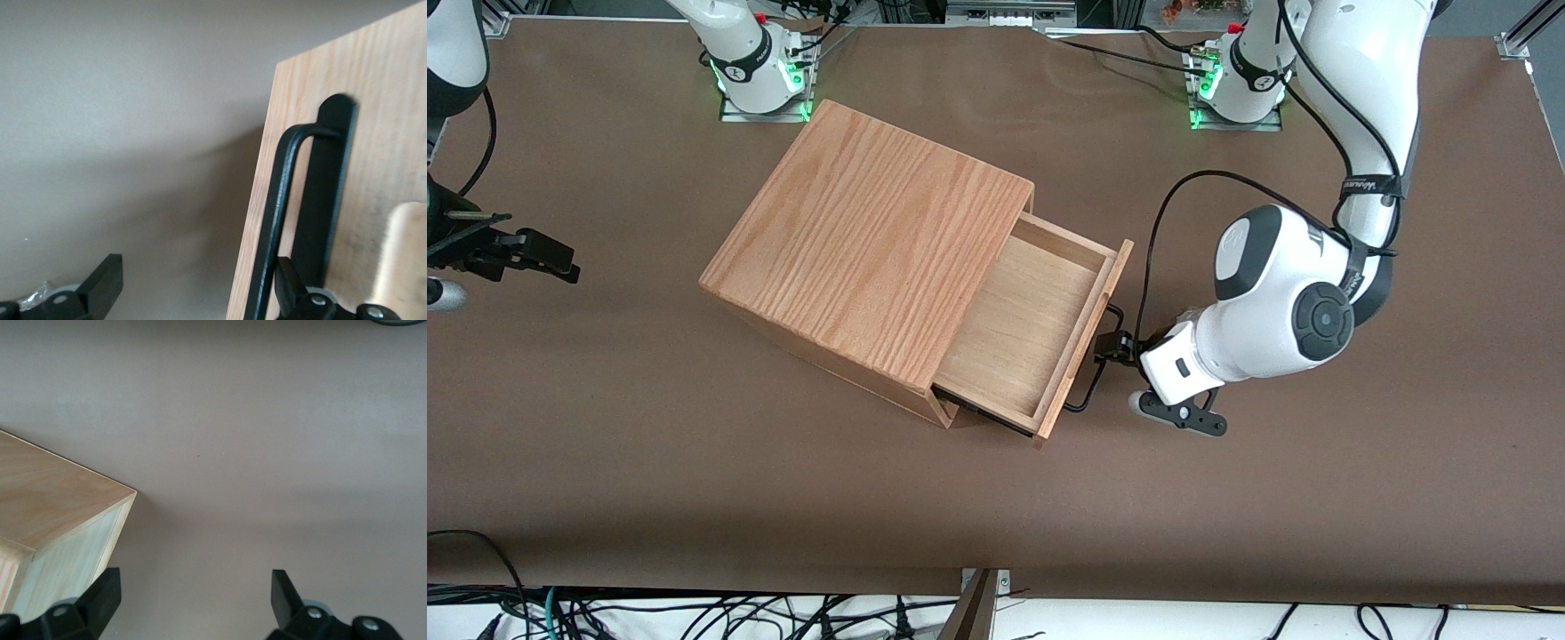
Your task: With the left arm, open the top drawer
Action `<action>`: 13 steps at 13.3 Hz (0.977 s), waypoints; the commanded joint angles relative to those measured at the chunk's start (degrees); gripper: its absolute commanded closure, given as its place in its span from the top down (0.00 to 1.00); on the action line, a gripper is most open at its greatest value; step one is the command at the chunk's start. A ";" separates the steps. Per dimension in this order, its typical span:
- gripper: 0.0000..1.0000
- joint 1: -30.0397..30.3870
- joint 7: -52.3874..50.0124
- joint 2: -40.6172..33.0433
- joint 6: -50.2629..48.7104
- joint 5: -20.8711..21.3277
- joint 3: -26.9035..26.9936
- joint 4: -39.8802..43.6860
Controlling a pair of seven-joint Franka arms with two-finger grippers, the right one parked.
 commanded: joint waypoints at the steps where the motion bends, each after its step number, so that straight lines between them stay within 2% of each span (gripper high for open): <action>1: 1.00 0.57 -0.53 -2.51 -2.84 -0.63 0.50 0.48; 5: 1.00 0.92 -0.79 -7.77 -7.40 0.86 2.16 0.31; 7: 1.00 1.19 -0.71 -11.11 -12.32 6.46 3.75 0.31; 10: 1.00 1.62 -0.53 -15.25 -18.73 18.49 4.10 0.31; 11: 1.00 1.80 -0.53 -16.13 -21.10 20.44 4.19 0.40; 13: 1.00 4.60 -0.44 -18.85 -22.36 20.38 4.72 -0.47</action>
